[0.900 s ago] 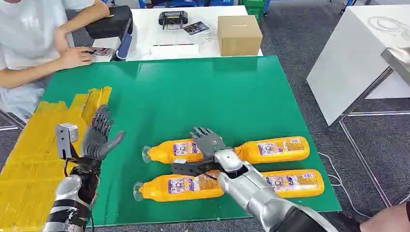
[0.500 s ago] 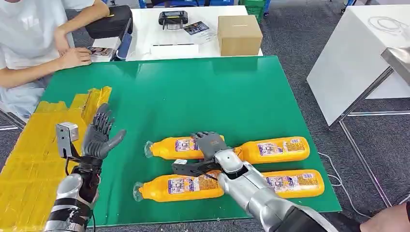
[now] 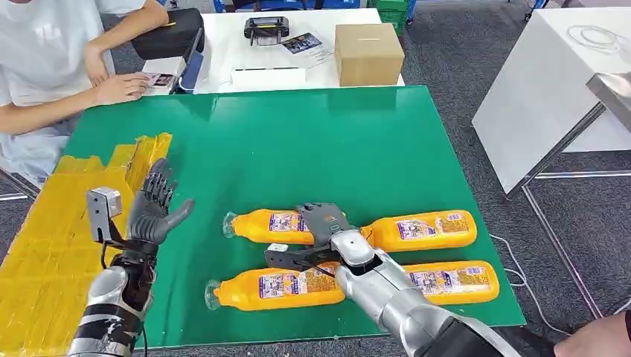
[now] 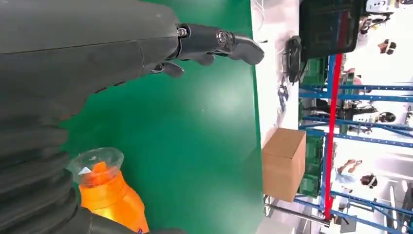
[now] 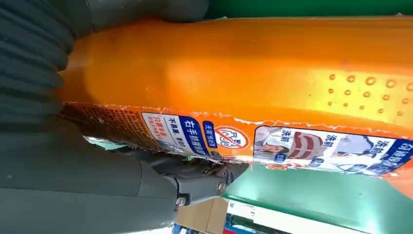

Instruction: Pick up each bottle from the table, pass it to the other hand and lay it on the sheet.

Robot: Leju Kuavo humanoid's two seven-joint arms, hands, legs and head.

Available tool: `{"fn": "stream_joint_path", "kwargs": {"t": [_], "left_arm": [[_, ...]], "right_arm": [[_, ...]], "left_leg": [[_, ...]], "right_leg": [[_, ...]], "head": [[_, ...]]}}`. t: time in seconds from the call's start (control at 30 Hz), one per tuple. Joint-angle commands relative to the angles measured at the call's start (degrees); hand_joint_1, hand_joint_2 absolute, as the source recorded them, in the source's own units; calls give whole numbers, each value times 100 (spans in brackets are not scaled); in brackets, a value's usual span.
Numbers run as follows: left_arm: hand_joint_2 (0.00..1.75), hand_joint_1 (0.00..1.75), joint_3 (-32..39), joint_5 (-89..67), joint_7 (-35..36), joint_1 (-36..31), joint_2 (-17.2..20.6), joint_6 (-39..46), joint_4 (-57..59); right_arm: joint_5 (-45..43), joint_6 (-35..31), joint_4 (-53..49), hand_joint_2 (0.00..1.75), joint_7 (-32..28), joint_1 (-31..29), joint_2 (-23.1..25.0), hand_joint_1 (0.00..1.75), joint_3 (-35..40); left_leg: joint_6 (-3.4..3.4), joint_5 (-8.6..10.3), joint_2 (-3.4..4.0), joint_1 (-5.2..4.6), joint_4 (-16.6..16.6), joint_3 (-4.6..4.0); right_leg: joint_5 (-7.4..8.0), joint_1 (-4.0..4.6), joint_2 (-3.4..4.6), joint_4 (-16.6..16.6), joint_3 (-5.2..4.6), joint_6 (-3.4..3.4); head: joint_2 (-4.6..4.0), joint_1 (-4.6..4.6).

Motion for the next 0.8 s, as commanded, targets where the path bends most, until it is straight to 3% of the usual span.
{"fn": "stream_joint_path", "kwargs": {"t": [0.03,0.3,0.53,0.8], "left_arm": [[175,0,-156,-43,7,-272,16,-19,317],[175,0,-649,-320,55,-244,-38,90,-40],[175,0,-814,-382,53,-285,-36,214,25],[175,0,-815,-383,52,-298,-38,220,58]], "right_arm": [[-92,-489,30,175,-114,-78,-10,175,-336],[-580,-2119,-1350,175,-446,632,-42,175,-1413],[-570,-2401,-1650,175,-791,851,33,175,-1915],[-566,-2412,-1678,175,-807,864,50,175,-1934]], "left_leg": [[2,-2,-7,0,-1,6],[3,-13,-17,7,8,10],[4,-10,-15,5,7,11],[3,-6,-9,1,2,5]], "right_leg": [[-5,2,-11,-2,10,-3],[-16,10,-24,-1,23,-6],[-13,7,-23,-2,23,-5],[-9,1,-14,-1,12,-4]], "head": [[0,-2],[0,-2],[0,0],[0,0]]}}
